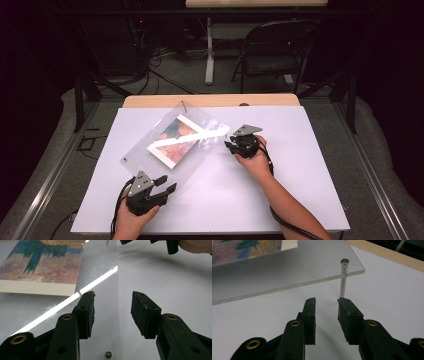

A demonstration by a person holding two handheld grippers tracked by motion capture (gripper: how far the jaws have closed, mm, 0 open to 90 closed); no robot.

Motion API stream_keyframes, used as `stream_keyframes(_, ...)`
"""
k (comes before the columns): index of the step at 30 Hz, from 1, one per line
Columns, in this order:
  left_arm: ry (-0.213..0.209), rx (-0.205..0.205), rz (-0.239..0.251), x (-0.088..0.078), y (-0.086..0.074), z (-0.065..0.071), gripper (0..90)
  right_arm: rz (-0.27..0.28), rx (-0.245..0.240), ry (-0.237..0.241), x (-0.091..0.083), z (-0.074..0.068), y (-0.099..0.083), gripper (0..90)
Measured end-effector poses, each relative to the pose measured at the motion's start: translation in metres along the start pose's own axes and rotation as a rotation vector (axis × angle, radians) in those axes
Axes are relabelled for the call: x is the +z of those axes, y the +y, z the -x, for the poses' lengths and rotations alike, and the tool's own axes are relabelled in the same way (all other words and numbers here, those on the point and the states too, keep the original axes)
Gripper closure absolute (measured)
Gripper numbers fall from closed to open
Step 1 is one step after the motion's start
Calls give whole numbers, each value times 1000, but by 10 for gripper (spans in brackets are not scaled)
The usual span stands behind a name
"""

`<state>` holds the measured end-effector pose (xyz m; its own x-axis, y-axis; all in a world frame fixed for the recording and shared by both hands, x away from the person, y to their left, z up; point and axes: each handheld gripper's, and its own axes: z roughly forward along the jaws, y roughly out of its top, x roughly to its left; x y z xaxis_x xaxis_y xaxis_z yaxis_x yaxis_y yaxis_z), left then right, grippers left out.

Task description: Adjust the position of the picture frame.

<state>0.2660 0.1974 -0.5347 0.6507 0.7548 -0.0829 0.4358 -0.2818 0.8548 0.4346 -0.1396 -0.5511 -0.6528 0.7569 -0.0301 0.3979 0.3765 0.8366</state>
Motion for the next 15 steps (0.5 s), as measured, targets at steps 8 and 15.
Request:
stream_keyframes(8,0,-9,-7,-1,0,-1,552,-18,13,-25,21,11,2,713)
stream_keyframes(15,-4,-8,-12,-1,-1,0,551,-23,-4,-37,37,13,5,716)
